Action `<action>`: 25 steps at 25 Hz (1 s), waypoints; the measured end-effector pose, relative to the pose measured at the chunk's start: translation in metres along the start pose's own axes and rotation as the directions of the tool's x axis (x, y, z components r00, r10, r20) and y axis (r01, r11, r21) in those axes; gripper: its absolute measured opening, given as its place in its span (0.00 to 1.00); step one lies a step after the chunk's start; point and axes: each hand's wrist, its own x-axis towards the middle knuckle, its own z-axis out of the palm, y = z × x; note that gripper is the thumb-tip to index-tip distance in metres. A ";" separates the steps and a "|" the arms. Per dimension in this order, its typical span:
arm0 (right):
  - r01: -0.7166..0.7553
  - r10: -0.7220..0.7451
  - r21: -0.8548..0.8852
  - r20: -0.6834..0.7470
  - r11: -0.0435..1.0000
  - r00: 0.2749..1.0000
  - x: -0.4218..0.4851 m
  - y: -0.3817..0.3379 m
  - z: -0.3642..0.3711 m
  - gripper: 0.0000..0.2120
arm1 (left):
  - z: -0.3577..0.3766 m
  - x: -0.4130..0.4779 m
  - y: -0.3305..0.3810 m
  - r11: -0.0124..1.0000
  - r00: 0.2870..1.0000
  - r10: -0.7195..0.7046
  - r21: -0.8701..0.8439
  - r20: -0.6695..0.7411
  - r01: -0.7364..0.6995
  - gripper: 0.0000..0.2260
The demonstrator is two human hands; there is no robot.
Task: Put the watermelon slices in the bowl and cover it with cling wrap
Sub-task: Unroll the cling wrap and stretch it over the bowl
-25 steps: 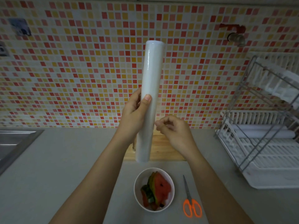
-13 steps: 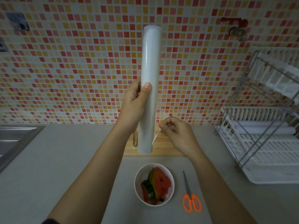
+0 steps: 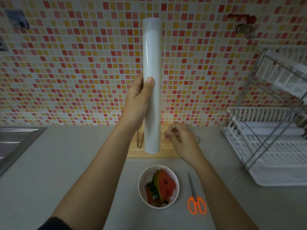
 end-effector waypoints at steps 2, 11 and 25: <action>-0.041 0.037 0.123 0.035 0.992 0.999 -0.004 0.005 0.001 0.09 | 0.001 0.000 -0.001 0.999 1.000 -0.028 -0.018 0.006 0.028 0.15; -0.387 0.401 0.557 0.104 0.735 0.910 0.024 -0.013 0.014 0.33 | -0.001 -0.024 -0.020 0.965 0.957 -0.261 0.048 0.125 0.257 0.13; -0.373 0.373 0.083 -0.413 0.924 0.831 0.004 0.033 0.029 0.16 | 0.011 -0.070 -0.072 0.808 0.831 -0.548 0.197 -0.092 0.555 0.19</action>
